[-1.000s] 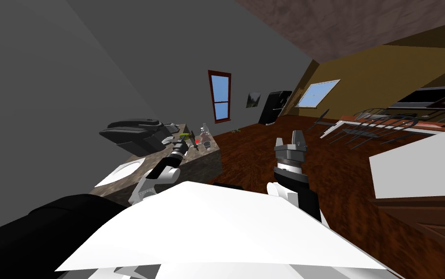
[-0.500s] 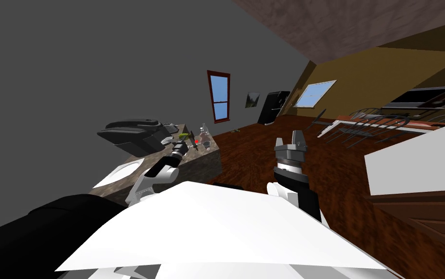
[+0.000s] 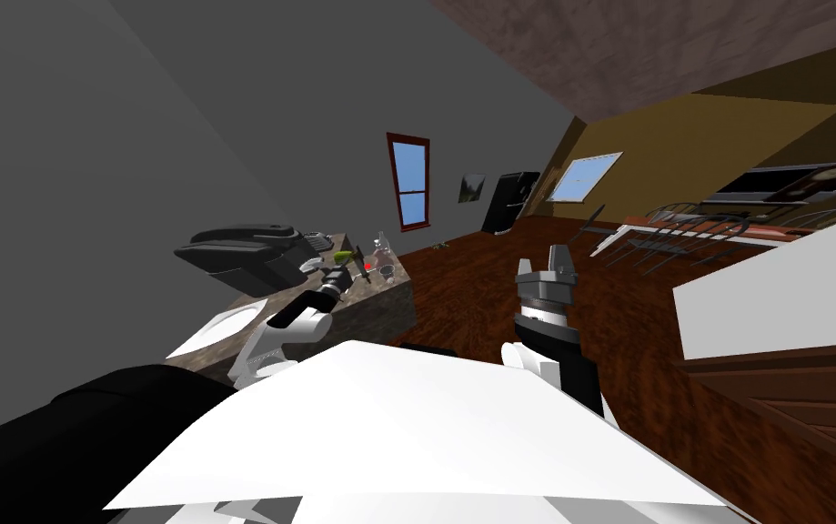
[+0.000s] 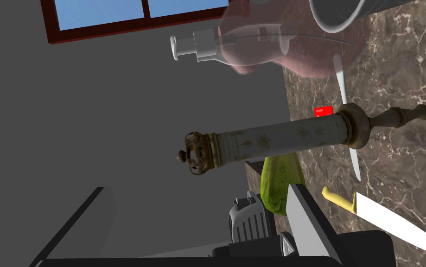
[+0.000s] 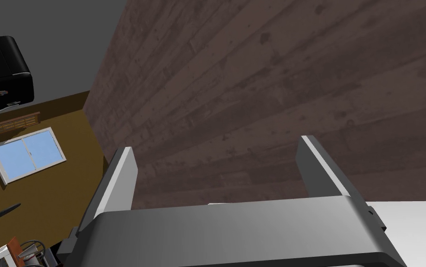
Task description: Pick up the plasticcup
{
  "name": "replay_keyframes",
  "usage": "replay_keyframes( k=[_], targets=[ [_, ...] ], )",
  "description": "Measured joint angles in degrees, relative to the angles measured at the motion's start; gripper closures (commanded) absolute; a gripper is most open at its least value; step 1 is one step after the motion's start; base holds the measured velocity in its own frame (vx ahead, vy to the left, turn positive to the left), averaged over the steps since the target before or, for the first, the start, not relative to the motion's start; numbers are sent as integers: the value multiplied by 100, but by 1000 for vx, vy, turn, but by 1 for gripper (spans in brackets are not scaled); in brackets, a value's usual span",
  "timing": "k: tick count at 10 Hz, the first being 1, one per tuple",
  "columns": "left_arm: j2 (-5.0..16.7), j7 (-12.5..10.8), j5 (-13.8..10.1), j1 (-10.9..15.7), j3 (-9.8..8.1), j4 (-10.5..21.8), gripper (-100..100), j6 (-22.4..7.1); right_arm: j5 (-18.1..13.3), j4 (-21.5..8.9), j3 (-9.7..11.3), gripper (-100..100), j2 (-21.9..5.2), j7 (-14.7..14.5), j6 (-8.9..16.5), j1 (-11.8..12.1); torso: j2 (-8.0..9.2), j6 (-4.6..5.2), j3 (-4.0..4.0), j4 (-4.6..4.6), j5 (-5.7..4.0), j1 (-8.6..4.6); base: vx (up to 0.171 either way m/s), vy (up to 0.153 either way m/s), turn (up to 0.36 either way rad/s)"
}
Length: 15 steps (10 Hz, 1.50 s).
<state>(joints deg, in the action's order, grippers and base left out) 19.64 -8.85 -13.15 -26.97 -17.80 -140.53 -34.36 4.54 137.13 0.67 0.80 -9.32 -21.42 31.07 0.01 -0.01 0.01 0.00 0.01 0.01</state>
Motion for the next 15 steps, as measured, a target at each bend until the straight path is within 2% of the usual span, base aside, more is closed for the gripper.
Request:
replay_keyframes(
  k=[4,8,15],
  targets=[
    [102,-58,-116,83,-63,-30,-100,-602,0,0,0,0,0,0,0,0,-2,0,-1,-1,0,0,0,-1,-33],
    [298,-142,-342,176,-189,-83,-100,-1236,0,0,0,0,0,0,0,0,-6,2,-3,-1,0,1,6,1,-36],
    [544,-232,-622,337,-300,-136,-100,-2285,0,0,0,0,0,0,0,0,-10,0,-6,-2,1,2,12,4,-26]
  ],
)
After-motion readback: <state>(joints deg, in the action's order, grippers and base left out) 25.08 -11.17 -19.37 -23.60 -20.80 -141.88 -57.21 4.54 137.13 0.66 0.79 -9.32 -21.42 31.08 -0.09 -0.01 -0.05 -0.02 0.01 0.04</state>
